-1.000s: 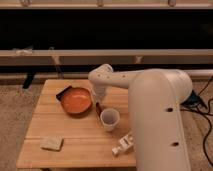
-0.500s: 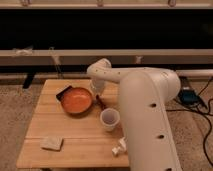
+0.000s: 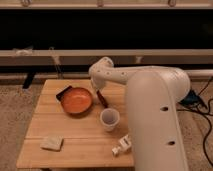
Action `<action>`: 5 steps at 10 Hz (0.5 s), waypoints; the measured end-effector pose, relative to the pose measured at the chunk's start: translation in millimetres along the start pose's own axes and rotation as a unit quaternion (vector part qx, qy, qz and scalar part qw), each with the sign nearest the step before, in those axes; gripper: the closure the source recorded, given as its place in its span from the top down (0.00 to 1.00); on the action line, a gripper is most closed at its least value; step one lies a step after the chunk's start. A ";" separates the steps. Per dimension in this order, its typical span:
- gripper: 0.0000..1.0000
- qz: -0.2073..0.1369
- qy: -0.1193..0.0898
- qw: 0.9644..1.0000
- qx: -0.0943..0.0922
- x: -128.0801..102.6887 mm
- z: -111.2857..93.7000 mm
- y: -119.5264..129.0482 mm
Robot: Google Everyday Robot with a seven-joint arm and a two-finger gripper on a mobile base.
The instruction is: Drag the pepper across the table
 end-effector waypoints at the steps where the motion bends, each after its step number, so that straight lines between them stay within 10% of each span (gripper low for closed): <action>1: 0.79 -0.001 -0.008 1.000 -0.001 1.3 -3.8 -2.4; 5: 0.80 -0.005 -0.022 1.000 0.004 8.3 -17.7 -11.6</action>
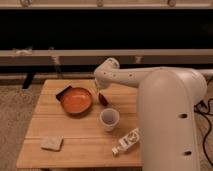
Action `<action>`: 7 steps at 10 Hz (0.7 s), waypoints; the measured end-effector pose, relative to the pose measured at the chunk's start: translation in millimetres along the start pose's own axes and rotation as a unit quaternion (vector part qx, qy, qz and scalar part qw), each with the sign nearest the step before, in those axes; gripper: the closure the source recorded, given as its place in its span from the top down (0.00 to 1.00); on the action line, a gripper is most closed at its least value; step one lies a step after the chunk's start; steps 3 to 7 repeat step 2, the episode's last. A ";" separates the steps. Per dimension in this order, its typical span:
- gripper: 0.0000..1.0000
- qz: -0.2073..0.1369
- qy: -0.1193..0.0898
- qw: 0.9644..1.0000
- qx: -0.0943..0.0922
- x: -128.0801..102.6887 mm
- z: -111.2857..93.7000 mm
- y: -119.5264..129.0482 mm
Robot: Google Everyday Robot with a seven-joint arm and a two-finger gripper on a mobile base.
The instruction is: Drag the pepper across the table
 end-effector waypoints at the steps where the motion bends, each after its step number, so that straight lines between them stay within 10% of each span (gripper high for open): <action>1: 0.80 -0.002 0.000 1.000 -0.002 -1.0 0.9 4.3; 7: 0.80 -0.001 0.000 1.000 -0.002 -0.8 0.5 3.1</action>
